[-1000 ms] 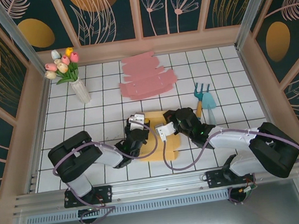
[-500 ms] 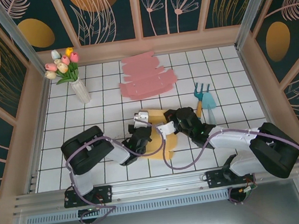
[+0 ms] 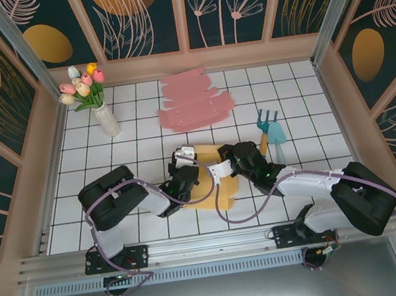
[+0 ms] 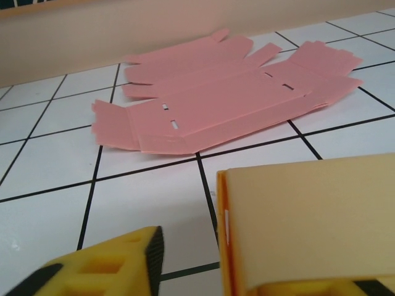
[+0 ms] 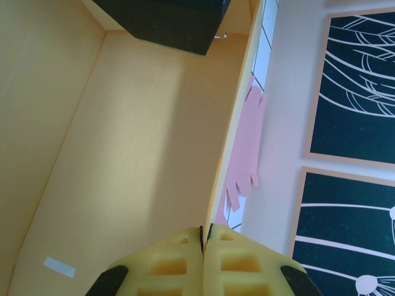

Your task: Fold the paper box

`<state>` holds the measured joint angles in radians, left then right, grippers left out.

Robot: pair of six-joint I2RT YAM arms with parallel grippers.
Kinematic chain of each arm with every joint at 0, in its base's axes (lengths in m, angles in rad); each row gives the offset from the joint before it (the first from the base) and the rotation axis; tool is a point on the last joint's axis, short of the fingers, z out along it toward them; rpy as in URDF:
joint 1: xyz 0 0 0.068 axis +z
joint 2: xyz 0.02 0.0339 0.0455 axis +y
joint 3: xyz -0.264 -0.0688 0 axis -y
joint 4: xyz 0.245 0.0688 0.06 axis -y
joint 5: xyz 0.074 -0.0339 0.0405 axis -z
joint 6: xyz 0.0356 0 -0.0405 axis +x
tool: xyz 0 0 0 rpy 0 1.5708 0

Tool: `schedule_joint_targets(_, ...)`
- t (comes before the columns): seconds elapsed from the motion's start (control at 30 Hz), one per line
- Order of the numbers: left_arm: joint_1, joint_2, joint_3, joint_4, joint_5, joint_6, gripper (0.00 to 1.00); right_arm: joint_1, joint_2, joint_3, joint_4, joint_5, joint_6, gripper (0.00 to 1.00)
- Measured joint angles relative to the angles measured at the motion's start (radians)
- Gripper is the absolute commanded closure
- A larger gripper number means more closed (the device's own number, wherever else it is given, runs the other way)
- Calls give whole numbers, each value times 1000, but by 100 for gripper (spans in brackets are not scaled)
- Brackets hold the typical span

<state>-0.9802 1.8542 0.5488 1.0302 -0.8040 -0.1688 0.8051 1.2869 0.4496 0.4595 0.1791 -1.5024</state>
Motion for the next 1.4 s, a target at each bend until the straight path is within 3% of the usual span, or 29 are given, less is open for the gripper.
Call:
schedule_joint_targets(0.1, 11, -32, -24, -10, 42, -5, 48, 0, 1, 0, -1, 0, 2, 100)
schedule_joint_targets(0.3, 14, -95, -50, -8, 158, -27, 43, 0, 1, 0, 0, -4, 6, 100)
schedule_joint_targets(0.33, 13, -100, -50, -9, 175, -31, 45, 0, 1, 0, 0, -4, 10, 100)
schedule_joint_targets(0.4, 13, -101, -50, -5, 203, -44, 60, 0, 1, 0, 0, -4, 16, 100)
schedule_joint_targets(0.47, 13, -100, -51, -2, 212, -49, 69, 0, 1, 0, 0, -4, 17, 100)
schedule_joint_targets(0.57, 13, -81, -51, 20, 190, -45, 69, 0, 1, 0, -1, -4, 17, 100)
schedule_joint_targets(0.63, 12, -67, -57, 42, 169, -33, 75, 0, 1, 0, -2, -4, 17, 100)
schedule_joint_targets(0.73, 13, -58, -63, 72, 138, -3, 99, 0, 1, 0, -3, -11, 17, 100)
schedule_joint_targets(1.0, 0, 32, 45, 48, -16, -11, 100, 0, 8, 0, 15, -3, 25, 100)
schedule_joint_targets(1.3, 2, 64, 54, 94, -24, -16, 100, 0, 15, 2, 24, -4, 47, 100)
schedule_joint_targets(1.4, 8, 64, 35, 126, -4, -15, 100, 0, 18, 2, 35, -9, 63, 94)
